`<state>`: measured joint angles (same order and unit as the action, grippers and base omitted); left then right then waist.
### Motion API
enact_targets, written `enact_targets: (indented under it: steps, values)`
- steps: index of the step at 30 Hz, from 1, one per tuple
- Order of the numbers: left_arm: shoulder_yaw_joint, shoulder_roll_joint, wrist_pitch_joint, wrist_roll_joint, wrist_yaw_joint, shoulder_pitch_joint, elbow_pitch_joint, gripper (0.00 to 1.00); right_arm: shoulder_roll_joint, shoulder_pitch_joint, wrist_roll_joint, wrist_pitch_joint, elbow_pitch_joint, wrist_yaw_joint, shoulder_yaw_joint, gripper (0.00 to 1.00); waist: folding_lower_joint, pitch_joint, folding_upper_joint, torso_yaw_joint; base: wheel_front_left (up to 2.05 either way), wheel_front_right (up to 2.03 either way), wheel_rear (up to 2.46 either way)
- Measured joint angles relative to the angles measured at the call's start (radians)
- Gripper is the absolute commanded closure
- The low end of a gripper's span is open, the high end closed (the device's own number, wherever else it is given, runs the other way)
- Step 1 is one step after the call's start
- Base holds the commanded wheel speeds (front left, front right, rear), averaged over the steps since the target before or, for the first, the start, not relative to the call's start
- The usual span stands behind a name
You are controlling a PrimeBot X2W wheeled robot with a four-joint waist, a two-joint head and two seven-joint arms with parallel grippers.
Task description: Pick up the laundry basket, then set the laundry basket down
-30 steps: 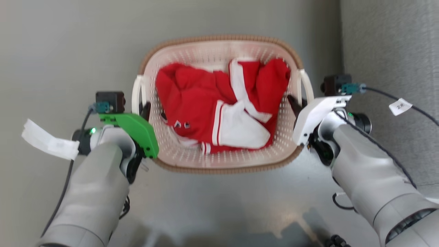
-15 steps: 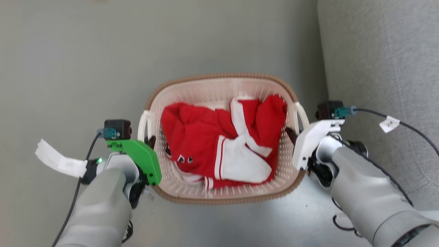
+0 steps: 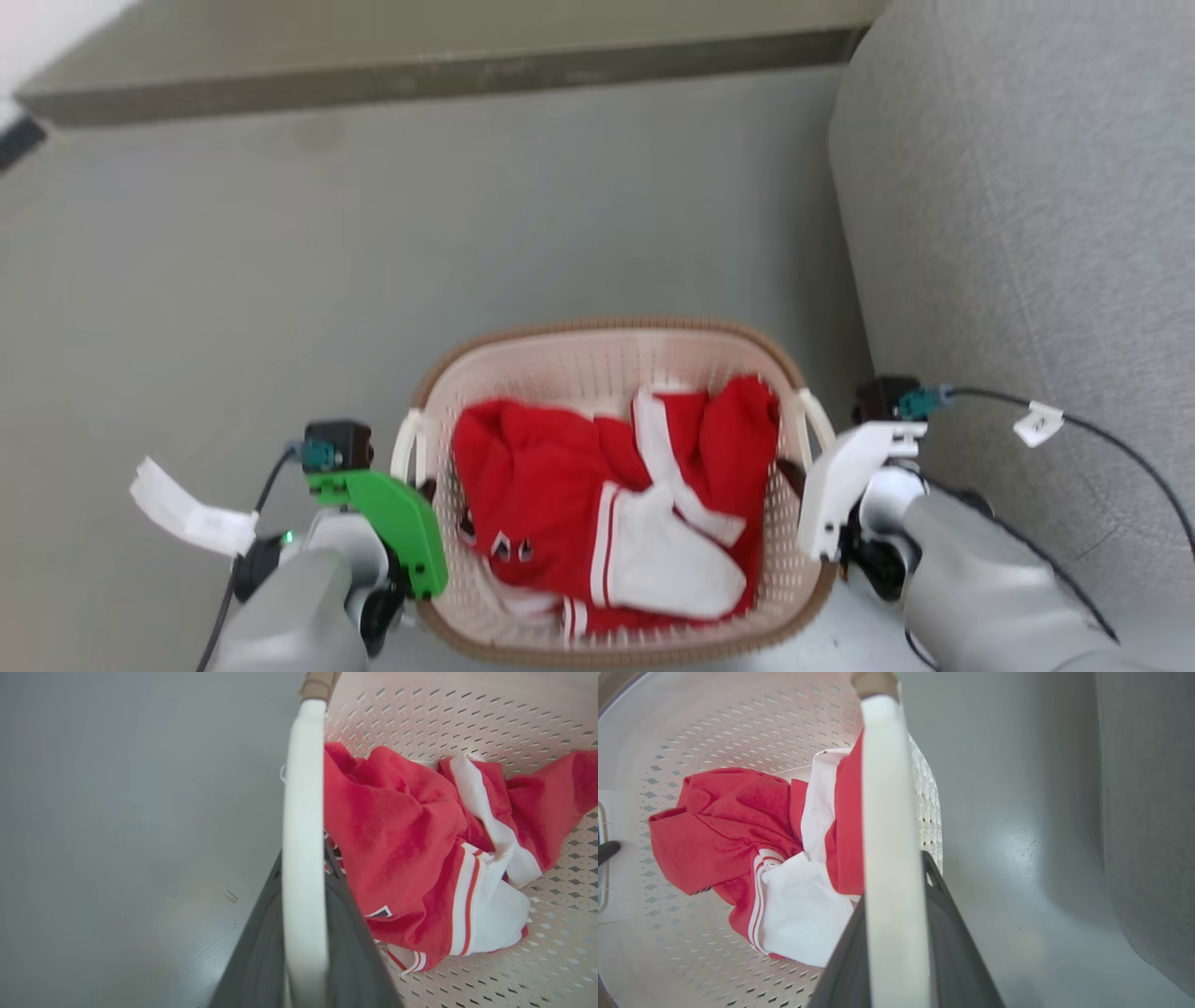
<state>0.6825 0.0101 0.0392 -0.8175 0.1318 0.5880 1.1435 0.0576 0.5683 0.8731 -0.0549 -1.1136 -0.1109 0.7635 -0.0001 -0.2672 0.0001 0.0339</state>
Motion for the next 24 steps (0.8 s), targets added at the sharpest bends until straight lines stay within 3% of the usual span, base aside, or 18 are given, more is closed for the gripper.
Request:
enact_targets:
  steps: [11, 24]
  values:
    - [0.025, -0.001, -0.052, -0.042, 0.000, -0.058, 0.008, 1.00, 0.000, -0.062, 0.036, -0.051, 0.000, 0.007, 0.038, 1.00, 0.0000, 0.128, 0.0000, 0.007, 0.00, 0.00, 0.00]
    - [0.036, 0.000, -0.075, -0.072, 0.000, -0.072, 0.000, 1.00, 0.002, -0.065, 0.054, -0.077, -0.007, 0.007, 0.057, 1.00, 0.0000, 0.155, 0.0000, 0.011, 0.00, 0.00, 0.00]
